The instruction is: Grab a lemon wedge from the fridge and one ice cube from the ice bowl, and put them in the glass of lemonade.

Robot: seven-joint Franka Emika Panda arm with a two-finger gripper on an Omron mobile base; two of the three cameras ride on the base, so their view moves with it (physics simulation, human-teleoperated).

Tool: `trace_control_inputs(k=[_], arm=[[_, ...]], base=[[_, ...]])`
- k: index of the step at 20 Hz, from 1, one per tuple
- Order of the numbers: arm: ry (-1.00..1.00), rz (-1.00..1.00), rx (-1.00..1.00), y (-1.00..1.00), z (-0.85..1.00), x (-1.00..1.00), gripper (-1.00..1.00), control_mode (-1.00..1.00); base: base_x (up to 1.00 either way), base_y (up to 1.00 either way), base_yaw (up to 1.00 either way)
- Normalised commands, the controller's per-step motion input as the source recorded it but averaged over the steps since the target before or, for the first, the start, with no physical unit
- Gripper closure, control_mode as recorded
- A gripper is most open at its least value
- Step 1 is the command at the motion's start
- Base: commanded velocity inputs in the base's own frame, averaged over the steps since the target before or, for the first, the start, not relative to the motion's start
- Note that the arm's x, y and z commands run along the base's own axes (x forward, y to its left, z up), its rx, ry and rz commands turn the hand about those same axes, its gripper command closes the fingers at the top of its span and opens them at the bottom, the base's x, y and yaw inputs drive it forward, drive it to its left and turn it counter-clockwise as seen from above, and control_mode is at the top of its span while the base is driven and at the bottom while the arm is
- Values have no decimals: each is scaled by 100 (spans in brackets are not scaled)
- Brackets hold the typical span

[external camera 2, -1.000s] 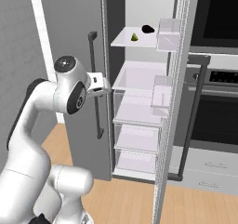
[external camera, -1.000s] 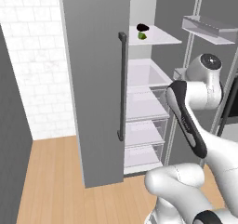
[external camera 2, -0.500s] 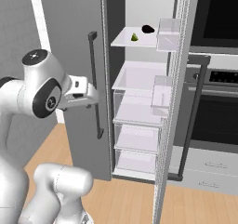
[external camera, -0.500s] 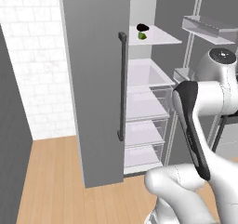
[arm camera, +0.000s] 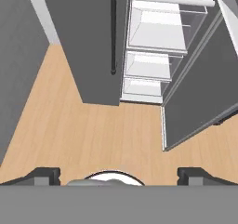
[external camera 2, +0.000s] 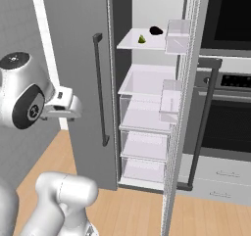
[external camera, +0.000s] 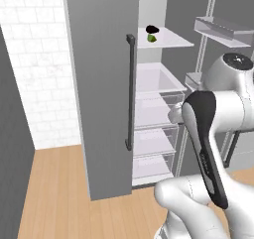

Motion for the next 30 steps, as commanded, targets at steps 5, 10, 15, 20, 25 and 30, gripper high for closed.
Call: trace_control_inputs(k=[5, 10, 15, 20, 25, 30], arm=[[0, 0, 2, -1, 3, -91, -100, -100], [0, 0, 1, 0, 0, -10, -100, -100], [0, 0, 0, 0, 0, 1, -100, -100], [0, 0, 0, -5, -3, 10, -100, -100], [0, -1, 0, 0, -2, 0, -100, 100], [0, 0, 0, 0, 0, 0, -100, 100]], base=[[0, 0, 0], [0, 0, 0], [0, 0, 0], [0, 0, 0], [5, -3, -4], [41, -20, -26]])
